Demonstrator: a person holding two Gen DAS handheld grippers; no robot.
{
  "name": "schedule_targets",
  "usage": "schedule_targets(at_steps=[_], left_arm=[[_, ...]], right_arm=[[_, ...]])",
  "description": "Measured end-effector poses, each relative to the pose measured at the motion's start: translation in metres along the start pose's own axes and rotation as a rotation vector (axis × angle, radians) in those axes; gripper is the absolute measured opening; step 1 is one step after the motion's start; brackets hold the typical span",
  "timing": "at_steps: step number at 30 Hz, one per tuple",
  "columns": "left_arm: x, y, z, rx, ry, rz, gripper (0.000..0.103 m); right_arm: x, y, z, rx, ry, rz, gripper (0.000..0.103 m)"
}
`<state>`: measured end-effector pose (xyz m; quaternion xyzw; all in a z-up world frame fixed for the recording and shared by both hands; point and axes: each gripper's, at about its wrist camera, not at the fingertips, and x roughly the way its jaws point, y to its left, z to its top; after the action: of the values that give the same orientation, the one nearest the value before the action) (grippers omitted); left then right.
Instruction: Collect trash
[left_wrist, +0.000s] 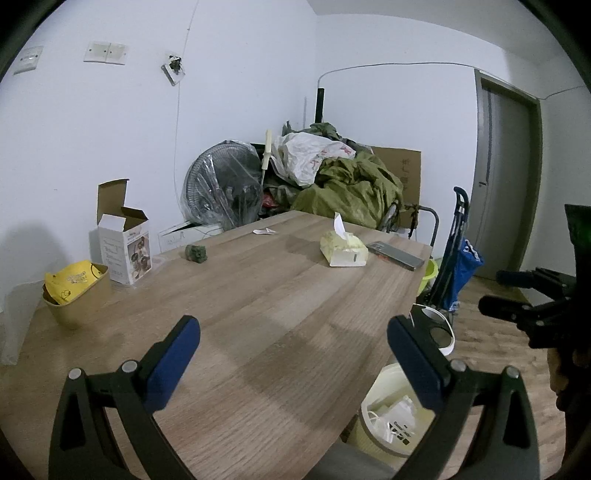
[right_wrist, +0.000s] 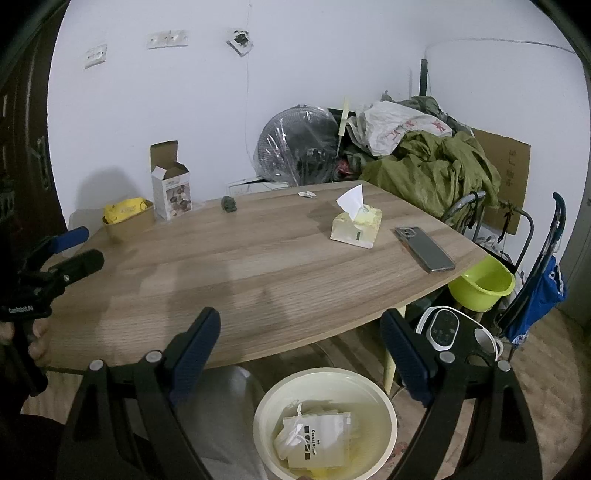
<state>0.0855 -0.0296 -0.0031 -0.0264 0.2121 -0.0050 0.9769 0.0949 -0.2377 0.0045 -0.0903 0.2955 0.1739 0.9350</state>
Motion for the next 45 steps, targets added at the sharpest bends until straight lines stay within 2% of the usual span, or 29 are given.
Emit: schedule_targets(at_steps=[45], left_arm=[[-0.0084, -0.0034, 0.0033, 0.002, -0.012, 0.001, 0.101]], right_arm=[[-0.0034, -0.0010, -0.0001, 0.001, 0.001, -0.004, 0.087]])
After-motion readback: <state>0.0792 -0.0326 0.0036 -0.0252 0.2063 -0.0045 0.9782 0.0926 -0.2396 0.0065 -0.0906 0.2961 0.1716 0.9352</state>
